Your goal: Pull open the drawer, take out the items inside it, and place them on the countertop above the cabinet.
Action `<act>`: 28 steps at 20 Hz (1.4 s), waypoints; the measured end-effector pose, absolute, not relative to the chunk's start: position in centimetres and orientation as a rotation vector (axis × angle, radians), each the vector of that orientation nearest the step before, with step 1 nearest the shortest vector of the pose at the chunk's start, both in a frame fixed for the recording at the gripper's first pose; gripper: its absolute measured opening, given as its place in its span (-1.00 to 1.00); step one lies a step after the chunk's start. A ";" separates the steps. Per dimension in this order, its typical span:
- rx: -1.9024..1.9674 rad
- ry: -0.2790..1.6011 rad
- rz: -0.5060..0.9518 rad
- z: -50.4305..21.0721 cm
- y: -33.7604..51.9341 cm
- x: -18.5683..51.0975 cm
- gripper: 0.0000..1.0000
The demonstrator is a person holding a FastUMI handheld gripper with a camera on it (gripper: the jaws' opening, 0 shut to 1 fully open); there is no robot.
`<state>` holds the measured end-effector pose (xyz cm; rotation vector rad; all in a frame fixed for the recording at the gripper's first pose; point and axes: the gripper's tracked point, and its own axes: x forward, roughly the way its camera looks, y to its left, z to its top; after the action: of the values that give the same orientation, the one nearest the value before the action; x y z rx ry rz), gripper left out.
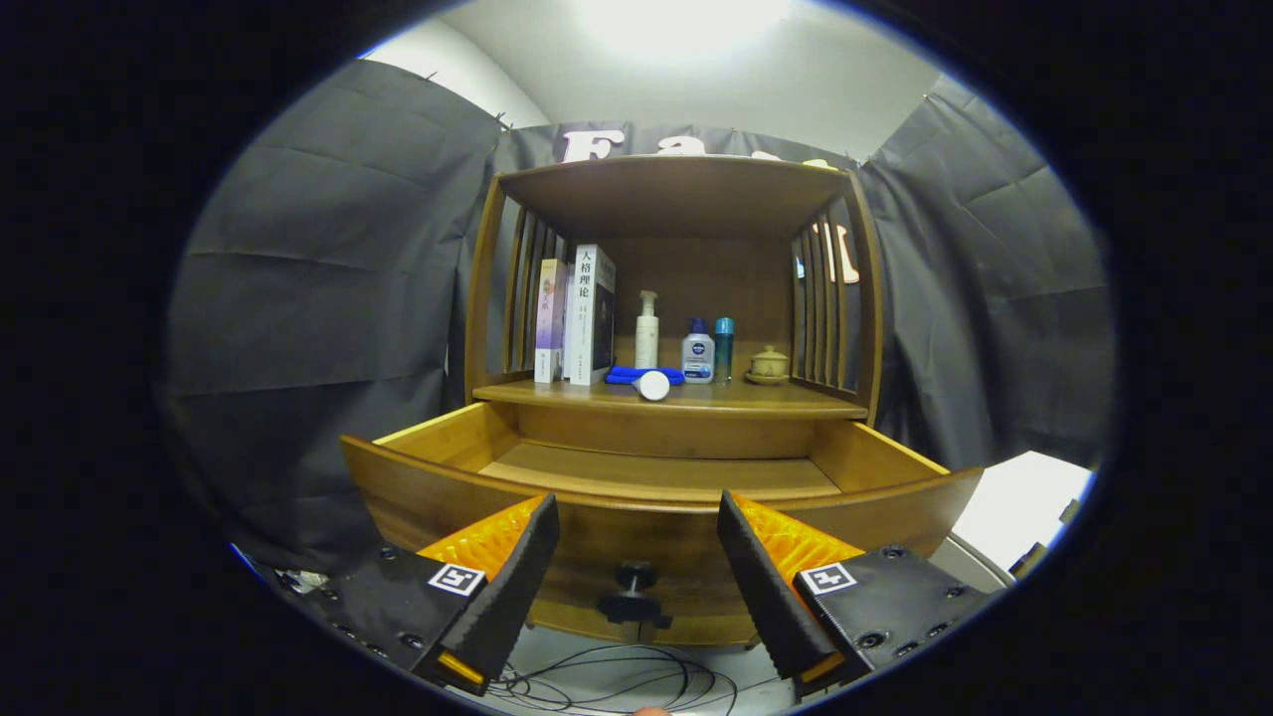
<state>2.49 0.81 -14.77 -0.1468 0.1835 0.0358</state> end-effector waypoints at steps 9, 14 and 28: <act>-0.168 0.233 0.014 -19.8 0.1 1.9 0.98; -0.137 0.262 -0.035 -20.7 0.0 3.1 0.99; -0.091 0.260 -0.070 -20.3 0.5 4.0 0.99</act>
<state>4.02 0.49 -20.30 -0.0911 0.2595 -0.0703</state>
